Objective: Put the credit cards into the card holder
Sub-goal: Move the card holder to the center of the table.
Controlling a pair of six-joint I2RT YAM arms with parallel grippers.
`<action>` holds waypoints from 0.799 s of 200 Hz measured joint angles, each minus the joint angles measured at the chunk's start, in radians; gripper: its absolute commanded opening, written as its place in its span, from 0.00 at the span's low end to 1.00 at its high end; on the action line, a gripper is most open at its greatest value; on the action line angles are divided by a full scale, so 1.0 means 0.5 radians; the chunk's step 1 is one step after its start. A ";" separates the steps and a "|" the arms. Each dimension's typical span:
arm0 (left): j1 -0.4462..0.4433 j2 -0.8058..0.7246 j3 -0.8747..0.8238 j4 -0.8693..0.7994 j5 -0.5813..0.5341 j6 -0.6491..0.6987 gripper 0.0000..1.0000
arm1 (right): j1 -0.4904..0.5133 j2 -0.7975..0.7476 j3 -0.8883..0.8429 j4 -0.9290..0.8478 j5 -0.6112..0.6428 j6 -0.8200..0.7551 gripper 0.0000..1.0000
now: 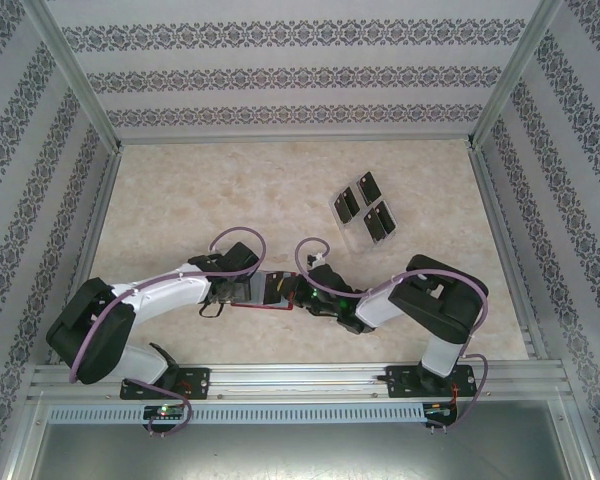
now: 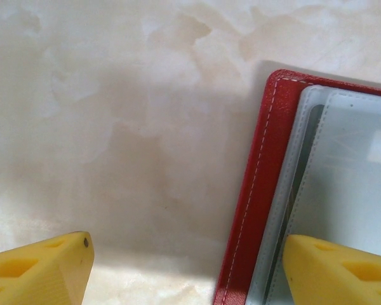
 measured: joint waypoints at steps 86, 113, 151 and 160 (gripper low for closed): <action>0.013 0.005 -0.005 -0.002 -0.021 -0.014 0.79 | 0.000 0.100 -0.005 0.220 -0.037 0.060 0.00; 0.013 0.005 -0.005 -0.002 -0.021 -0.014 0.79 | -0.002 0.100 -0.016 0.224 -0.038 0.060 0.00; 0.013 0.005 -0.008 -0.001 -0.021 -0.014 0.79 | -0.002 0.107 -0.016 0.233 -0.055 0.060 0.00; 0.013 0.004 -0.008 -0.001 -0.021 -0.014 0.79 | -0.002 0.120 -0.014 0.240 -0.062 0.064 0.00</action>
